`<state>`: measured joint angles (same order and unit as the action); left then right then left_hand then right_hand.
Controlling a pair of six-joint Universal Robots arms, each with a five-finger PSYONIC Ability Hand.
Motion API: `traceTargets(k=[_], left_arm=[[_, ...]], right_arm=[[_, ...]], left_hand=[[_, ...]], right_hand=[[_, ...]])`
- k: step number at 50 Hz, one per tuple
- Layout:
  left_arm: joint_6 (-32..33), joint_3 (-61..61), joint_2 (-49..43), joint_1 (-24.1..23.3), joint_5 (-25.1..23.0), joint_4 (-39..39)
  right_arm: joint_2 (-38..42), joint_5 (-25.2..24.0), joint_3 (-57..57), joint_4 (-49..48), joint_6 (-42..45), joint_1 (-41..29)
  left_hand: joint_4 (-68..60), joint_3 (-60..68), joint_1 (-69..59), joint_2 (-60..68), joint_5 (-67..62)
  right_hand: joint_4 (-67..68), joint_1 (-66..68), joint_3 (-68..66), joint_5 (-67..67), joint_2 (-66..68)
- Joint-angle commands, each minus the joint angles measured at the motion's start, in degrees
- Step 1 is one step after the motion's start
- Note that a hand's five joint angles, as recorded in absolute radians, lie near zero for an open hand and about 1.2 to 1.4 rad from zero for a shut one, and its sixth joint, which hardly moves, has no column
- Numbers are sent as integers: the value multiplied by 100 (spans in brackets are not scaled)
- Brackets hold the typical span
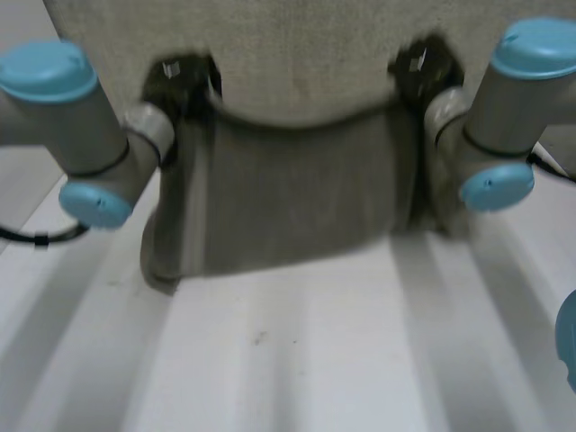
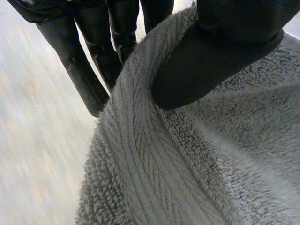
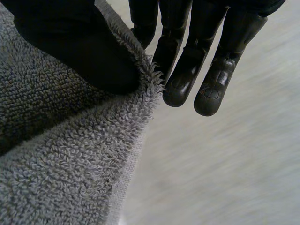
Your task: Fold the towel.
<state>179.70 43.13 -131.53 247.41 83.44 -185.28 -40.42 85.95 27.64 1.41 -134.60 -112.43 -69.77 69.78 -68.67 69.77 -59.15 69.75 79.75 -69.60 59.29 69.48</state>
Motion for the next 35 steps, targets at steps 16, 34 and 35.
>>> traceTargets(k=[16,34,35], left_arm=[[65,2231,918,325,718,-1292],[74,4518,1743,659,437,-1283],[65,4633,1910,703,419,-1283]], right_arm=[[-1355,-1308,2384,-65,-585,239],[-774,-1467,3537,580,-1953,405],[-800,-1467,3581,562,-2191,441]], left_hand=[[-1023,1022,-1133,1023,-1085],[-1023,1022,-1133,1023,-1085],[-1023,1022,-1133,1023,-1085]], right_hand=[[1025,25,-1040,1071,1052],[748,-253,-763,794,775],[-254,-1255,239,-208,-227]])
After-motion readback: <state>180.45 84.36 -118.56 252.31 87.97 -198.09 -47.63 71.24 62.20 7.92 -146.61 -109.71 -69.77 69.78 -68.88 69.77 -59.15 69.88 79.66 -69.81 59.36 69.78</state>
